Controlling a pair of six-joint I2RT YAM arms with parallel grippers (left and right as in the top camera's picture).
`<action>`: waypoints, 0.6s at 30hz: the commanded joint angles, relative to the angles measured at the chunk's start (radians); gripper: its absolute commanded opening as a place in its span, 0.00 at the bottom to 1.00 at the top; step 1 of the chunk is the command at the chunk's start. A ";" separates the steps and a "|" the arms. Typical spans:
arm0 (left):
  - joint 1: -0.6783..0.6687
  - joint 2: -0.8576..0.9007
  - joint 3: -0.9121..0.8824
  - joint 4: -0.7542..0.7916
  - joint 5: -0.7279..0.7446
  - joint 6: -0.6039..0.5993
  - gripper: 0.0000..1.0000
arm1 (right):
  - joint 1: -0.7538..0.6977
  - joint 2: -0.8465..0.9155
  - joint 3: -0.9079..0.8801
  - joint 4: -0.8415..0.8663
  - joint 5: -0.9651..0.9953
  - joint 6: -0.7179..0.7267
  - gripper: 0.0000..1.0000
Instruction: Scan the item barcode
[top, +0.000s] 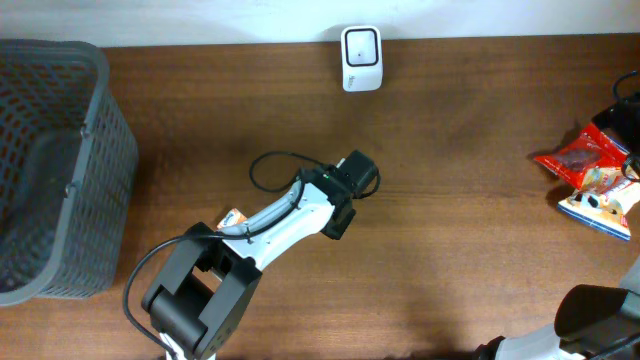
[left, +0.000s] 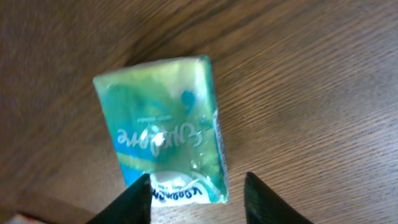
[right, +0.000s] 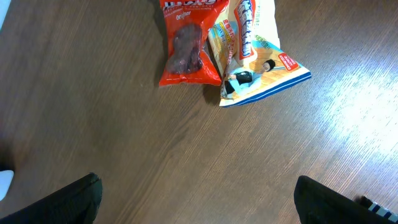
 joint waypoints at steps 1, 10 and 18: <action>-0.002 -0.014 -0.007 0.034 0.018 0.126 0.51 | 0.006 0.002 0.006 0.000 -0.001 0.012 0.99; -0.002 0.082 -0.007 0.097 -0.002 0.299 0.54 | 0.006 0.002 0.006 0.000 -0.001 0.012 0.99; -0.002 0.108 0.003 0.087 -0.002 0.282 0.31 | 0.006 0.002 0.006 0.000 -0.001 0.011 0.99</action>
